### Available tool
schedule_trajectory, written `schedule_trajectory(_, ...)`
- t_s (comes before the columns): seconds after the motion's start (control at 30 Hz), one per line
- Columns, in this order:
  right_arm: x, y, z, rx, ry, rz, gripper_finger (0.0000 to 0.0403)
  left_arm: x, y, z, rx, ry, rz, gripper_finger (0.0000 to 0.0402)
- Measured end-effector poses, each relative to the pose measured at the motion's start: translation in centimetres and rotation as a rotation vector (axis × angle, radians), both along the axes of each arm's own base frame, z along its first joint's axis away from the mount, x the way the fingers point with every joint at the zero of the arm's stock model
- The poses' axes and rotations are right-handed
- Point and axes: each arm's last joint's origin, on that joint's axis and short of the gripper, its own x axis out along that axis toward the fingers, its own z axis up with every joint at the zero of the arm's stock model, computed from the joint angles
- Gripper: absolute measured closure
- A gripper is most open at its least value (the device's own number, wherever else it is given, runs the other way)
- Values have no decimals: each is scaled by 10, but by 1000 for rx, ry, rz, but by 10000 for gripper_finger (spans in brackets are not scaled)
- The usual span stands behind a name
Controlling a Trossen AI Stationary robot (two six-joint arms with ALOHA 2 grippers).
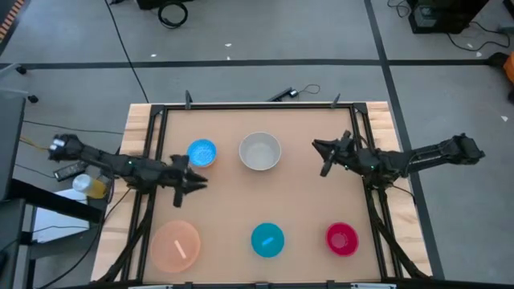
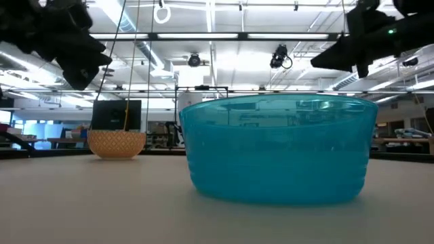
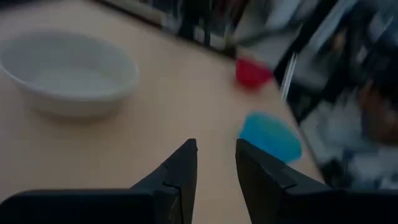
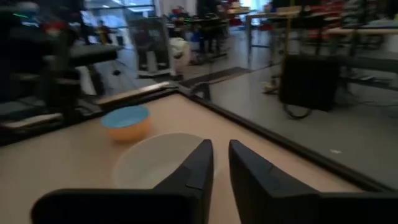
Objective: Nest bowls inside each other
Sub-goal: Stack the gray bowl on top of the orange bowl
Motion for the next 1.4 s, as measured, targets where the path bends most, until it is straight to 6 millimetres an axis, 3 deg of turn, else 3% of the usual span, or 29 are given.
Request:
schedule_trajectory(0.2, 10, -5, -7, -17, 89, -7, 275, 37, -37, 14, -27, 378, -116, 287)
schedule_trajectory(0.4, 14, -7, -16, -19, 160, -20, 228, 55, -66, 27, 64, 848, -161, 271)
schedule_trajectory(0.47, 16, -7, -17, -19, 165, -19, 218, 61, -73, 34, 85, 920, -155, 262)
schedule_trajectory(0.6, 17, -6, -18, -3, 168, 5, 205, 70, -90, 36, 73, 960, -192, 251)
schedule_trajectory(0.77, 18, -6, -19, 12, 165, 24, 203, 66, -107, 20, 67, 1092, -246, 251)
schedule_trajectory(0.97, 19, -6, -17, 15, 143, 37, 204, 64, -115, 12, 99, 1135, -267, 250)
schedule_trajectory(1.23, 21, -5, -11, 18, 71, 50, 205, 74, -96, 18, 97, 1100, -261, 250)
schedule_trajectory(1.4, 22, -9, -14, 78, 56, 46, 205, 88, -74, 42, 103, 995, -220, 250)
